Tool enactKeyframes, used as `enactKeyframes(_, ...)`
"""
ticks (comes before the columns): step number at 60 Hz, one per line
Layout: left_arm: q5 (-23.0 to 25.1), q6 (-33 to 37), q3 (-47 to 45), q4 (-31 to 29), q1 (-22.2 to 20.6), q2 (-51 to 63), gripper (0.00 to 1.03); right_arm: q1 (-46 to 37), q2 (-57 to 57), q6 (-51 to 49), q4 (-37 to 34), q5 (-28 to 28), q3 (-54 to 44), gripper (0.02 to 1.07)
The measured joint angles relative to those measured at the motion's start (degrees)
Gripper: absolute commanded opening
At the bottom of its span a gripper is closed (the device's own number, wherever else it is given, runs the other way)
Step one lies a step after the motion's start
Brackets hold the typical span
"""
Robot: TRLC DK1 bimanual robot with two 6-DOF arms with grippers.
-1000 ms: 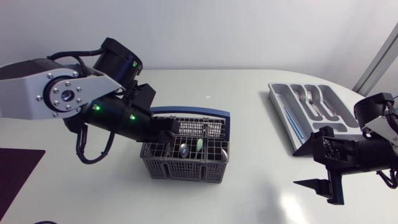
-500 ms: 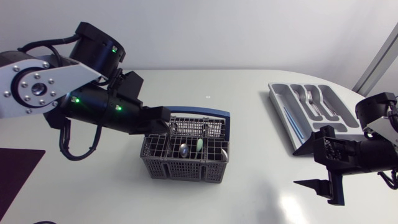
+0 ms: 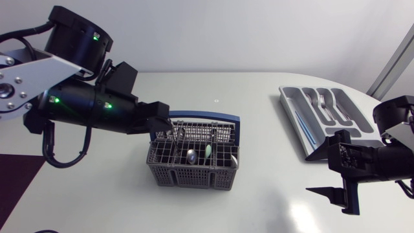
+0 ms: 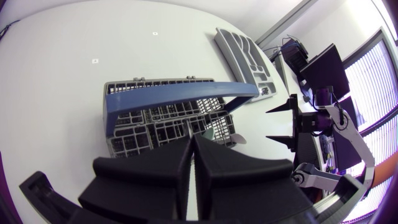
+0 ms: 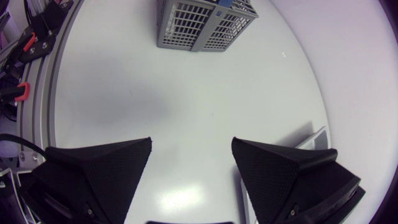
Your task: Unload the cutlery basket into the drawer organizer.
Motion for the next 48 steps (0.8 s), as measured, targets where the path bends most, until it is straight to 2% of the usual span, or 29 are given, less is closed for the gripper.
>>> enactKeyframes(34,-4.3,-0.9,-0.3,0.0,-0.5,-4.6,0.04,0.3,-4.2,0.8,-1.5,0.0,-0.6,0.95)
enactKeyframes(48,-4.5,-2.6,-0.3,0.0,-3.8,-7.7,0.04,0.3,-5.9,3.3,-2.0,-1.6,-0.6,0.95)
